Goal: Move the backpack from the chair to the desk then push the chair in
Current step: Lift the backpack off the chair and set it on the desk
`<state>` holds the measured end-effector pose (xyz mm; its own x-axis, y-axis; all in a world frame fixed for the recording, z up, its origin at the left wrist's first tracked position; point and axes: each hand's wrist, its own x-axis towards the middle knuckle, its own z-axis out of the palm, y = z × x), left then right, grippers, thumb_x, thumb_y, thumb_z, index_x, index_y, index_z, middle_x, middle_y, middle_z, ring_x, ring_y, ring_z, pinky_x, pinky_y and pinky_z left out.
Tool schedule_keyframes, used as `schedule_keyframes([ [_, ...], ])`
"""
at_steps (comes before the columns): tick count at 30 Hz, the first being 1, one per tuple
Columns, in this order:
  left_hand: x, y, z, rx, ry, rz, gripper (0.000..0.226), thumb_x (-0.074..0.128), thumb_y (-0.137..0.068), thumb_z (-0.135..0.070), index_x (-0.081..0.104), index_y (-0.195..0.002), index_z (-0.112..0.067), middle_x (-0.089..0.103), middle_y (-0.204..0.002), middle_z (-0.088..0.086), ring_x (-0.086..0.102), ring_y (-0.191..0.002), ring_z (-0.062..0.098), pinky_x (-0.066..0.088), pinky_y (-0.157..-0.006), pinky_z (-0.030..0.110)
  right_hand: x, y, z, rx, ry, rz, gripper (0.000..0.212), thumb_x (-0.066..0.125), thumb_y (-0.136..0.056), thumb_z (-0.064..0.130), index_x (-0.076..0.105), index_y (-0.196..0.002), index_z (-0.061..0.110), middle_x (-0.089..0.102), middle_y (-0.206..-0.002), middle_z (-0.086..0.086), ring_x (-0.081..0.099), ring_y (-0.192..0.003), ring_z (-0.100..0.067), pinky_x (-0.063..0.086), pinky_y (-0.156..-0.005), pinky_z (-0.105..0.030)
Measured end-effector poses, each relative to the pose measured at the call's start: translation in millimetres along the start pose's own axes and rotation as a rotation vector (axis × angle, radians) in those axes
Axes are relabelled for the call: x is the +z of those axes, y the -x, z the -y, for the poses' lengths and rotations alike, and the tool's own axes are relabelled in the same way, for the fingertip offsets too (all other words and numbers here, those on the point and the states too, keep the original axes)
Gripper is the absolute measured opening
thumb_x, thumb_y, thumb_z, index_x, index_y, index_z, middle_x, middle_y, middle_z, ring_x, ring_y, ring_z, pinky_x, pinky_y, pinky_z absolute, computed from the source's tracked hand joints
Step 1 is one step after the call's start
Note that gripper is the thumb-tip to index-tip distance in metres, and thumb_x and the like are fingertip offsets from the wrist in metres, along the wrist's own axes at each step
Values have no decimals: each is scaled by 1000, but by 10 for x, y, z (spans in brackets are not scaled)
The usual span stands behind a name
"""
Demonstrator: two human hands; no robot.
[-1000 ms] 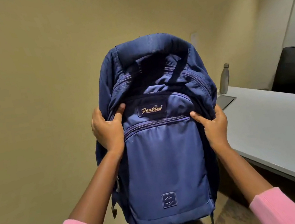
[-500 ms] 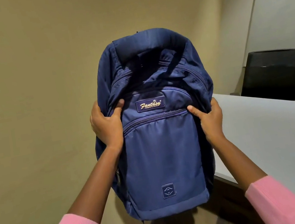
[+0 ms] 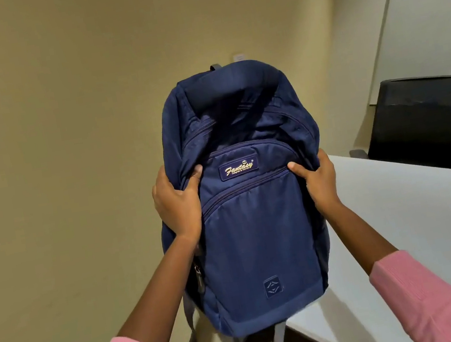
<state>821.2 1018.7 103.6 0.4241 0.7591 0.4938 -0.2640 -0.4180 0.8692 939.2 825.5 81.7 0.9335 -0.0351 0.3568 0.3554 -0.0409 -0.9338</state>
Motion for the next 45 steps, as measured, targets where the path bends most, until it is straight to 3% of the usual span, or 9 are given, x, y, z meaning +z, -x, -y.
schedule_keyframes([
  [8, 905, -238, 386, -7, -120, -104, 40, 72, -77, -28, 60, -111, -11, 69, -100, 11, 60, -98, 30, 51, -80, 46, 232, -1245, -581, 10, -4, 182, 37, 68, -79, 18, 50, -112, 14, 55, -104, 3, 51, -95, -16, 40, -83, -28],
  [13, 1208, -281, 559, -48, -213, -203, 40, 74, -75, -28, 61, -109, -11, 57, -83, 0, 47, -84, 15, 34, -67, 21, 463, -1700, -874, 7, -38, 311, 31, 67, -81, 15, 47, -103, 24, 54, -94, 11, 52, -84, -4, 41, -69, -12],
  [17, 1302, -317, 675, -61, -246, -252, 38, 75, -73, -27, 61, -101, -6, 55, -80, 4, 48, -81, 19, 44, -72, 35, 632, -1870, -1063, 11, -58, 369, 33, 66, -81, 13, 51, -109, 20, 56, -97, 10, 52, -85, 4, 45, -63, -2],
  [23, 1344, -277, 826, -95, -312, -278, 36, 77, -71, -30, 52, -83, -7, 45, -74, -2, 42, -75, 20, 46, -78, 48, 744, -1884, -1321, 49, -61, 370, 35, 67, -81, 16, 51, -111, 21, 58, -101, 8, 55, -89, -8, 42, -75, -16],
  [29, 1370, -217, 927, -47, -323, -254, 37, 77, -72, -23, 51, -91, -4, 54, -85, 6, 48, -81, 25, 45, -85, 52, 731, -1839, -1468, 64, -8, 321, 39, 65, -83, 18, 52, -119, 12, 58, -112, -1, 53, -103, -19, 43, -89, -31],
  [33, 1366, -90, 1008, 12, -369, -201, 44, 65, -78, -19, 48, -114, 2, 57, -109, 19, 53, -103, 35, 33, -96, 39, 664, -1712, -1481, 121, -1, 279, 43, 60, -86, 14, 47, -127, 7, 56, -123, -6, 51, -111, -19, 41, -98, -31],
  [39, 1378, 386, 1235, 158, -616, -50, 75, 58, -75, -13, 22, -139, 5, 33, -145, 29, 18, -135, 29, 13, -114, 47, 491, -1166, -1583, 115, 73, 309, 52, 59, -86, 11, 39, -134, 14, 47, -131, 0, 45, -115, -10, 35, -96, -22],
  [42, 1387, 705, 1445, 376, -954, 231, 71, 62, -71, -19, 38, -135, 2, 44, -139, 28, 32, -135, 35, 23, -108, 54, 415, -791, -1769, 181, 187, 317, 60, 59, -87, 14, 31, -139, 8, 37, -146, -11, 36, -132, -23, 30, -107, -28],
  [45, 1397, 914, 1617, 375, -1088, 495, 77, 78, -62, -28, 50, -129, -3, 53, -136, 17, 51, -125, 31, 36, -102, 51, 351, -481, -1961, 277, 256, 329, 68, 58, -88, 20, 21, -143, 7, 28, -152, -14, 26, -140, -29, 25, -116, -42],
])
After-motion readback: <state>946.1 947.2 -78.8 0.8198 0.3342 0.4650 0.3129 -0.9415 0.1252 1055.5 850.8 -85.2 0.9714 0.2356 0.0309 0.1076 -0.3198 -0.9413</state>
